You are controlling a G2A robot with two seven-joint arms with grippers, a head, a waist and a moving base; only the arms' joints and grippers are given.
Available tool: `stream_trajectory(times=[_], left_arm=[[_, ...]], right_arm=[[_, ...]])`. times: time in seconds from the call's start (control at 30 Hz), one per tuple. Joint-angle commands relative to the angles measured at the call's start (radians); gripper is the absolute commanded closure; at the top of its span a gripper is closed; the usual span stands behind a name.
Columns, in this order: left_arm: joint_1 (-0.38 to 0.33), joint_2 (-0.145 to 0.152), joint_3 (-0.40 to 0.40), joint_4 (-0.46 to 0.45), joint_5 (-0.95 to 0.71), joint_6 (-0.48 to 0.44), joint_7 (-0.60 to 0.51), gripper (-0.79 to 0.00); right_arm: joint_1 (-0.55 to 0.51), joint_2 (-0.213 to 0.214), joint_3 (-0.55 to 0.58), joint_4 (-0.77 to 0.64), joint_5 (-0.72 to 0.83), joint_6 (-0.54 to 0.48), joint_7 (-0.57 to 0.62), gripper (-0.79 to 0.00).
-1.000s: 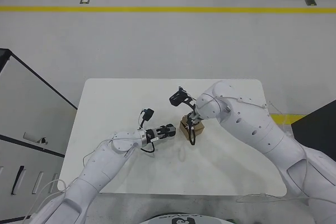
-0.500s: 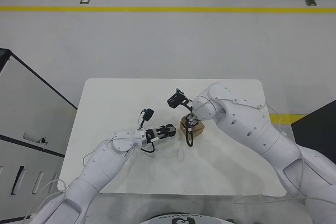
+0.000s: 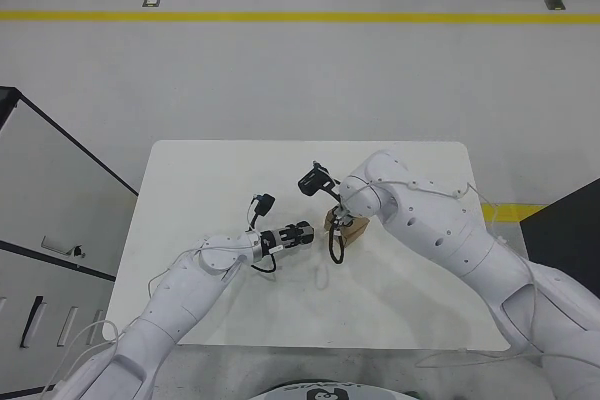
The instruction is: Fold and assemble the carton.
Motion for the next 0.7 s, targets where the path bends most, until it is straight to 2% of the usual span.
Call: stream_trajectory(times=[0.0,0.03,0.07,0.2,0.33,0.4,0.5,0.67], left_arm=[[0.000,0.000,0.000,0.000,0.000,0.000,0.000,0.000],[0.000,0.000,0.000,0.000,0.000,0.000,0.000,0.000],[0.000,0.000,0.000,0.000,0.000,0.000,0.000,0.000],[0.000,0.000,0.000,0.000,0.000,0.000,0.000,0.000],[0.000,0.000,0.000,0.000,0.000,0.000,0.000,0.000],[0.000,0.000,0.000,0.000,0.000,0.000,0.000,0.000],[0.000,0.000,0.000,0.000,0.000,0.000,0.000,0.000],[0.000,0.000,0.000,0.000,0.000,0.000,0.000,0.000]], right_arm=[[0.000,-0.002,-0.001,0.002,-0.008,-0.001,0.001,-0.080],[0.000,-0.003,-0.001,0.003,-0.013,-0.001,0.003,-0.148],[0.000,-0.004,-0.001,0.003,-0.017,-0.001,0.004,-0.268],[-0.003,-0.006,0.001,-0.004,-0.045,0.005,0.010,-0.308],[-0.010,-0.006,0.004,-0.009,-0.070,0.006,0.021,-0.311],[-0.014,-0.006,0.007,-0.009,-0.076,0.005,0.023,-0.265],[-0.019,-0.008,0.011,-0.006,-0.087,0.005,0.023,-0.142],[-0.025,-0.011,0.017,-0.003,-0.096,0.002,0.025,-0.111]])
